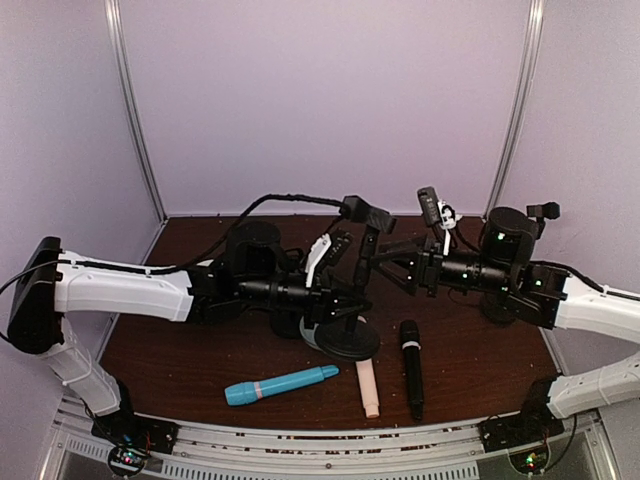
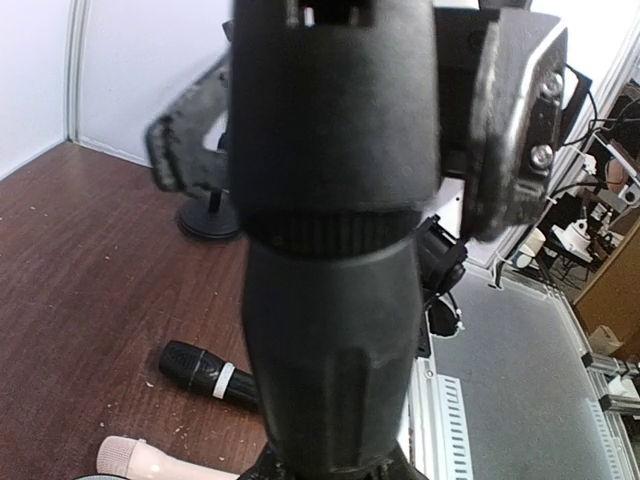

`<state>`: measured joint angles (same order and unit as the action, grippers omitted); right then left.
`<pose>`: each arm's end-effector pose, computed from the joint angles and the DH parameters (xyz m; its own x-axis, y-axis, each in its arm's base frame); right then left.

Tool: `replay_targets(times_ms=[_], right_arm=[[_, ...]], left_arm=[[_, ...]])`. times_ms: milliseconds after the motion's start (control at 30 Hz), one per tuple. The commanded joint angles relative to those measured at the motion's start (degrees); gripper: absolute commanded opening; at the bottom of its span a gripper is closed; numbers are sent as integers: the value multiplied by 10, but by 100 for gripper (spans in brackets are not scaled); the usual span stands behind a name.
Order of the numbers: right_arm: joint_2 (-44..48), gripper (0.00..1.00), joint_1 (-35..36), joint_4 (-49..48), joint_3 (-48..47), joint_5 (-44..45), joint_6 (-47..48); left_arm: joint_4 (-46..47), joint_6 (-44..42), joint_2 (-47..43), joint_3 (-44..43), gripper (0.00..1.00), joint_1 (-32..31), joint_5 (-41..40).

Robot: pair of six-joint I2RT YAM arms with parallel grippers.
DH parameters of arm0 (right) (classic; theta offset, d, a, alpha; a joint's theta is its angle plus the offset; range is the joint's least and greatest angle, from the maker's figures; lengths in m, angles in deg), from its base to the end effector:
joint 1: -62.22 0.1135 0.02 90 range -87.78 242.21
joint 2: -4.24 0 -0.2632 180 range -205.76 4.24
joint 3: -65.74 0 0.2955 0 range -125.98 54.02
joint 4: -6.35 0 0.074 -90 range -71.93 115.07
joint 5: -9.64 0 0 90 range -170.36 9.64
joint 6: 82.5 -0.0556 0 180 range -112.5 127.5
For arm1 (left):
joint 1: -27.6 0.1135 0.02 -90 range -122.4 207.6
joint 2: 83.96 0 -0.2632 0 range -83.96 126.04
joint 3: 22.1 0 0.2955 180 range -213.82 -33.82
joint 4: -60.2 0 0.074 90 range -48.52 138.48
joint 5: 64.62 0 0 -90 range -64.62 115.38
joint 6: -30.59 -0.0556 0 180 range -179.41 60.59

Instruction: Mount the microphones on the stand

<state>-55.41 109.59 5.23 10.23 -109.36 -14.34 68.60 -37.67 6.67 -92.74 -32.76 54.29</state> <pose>0.1862 0.2421 0.3128 -0.3945 0.0519 -0.9174 -0.8884 0.2336 0.3952 0.1847 -0.3790 0.2510 -0.4609 0.1543 -0.8740 0.8875 0.0845 -0.4531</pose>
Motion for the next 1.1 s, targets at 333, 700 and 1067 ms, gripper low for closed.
replay_targets(times_ms=[333, 700, 1067], right_arm=[[-53, 50, 12, -55, -18, -47, -20], [-61, 4, 23, -31, -34, -16, -12], [-31, 0, 23, -13, -77, -19, 8]], left_arm=[[63, 4, 8, -33, 0, 3, 47], [35, 3, 2, -41, 2, 3, -17], [50, -41, 13, -14, 51, 3, 8]])
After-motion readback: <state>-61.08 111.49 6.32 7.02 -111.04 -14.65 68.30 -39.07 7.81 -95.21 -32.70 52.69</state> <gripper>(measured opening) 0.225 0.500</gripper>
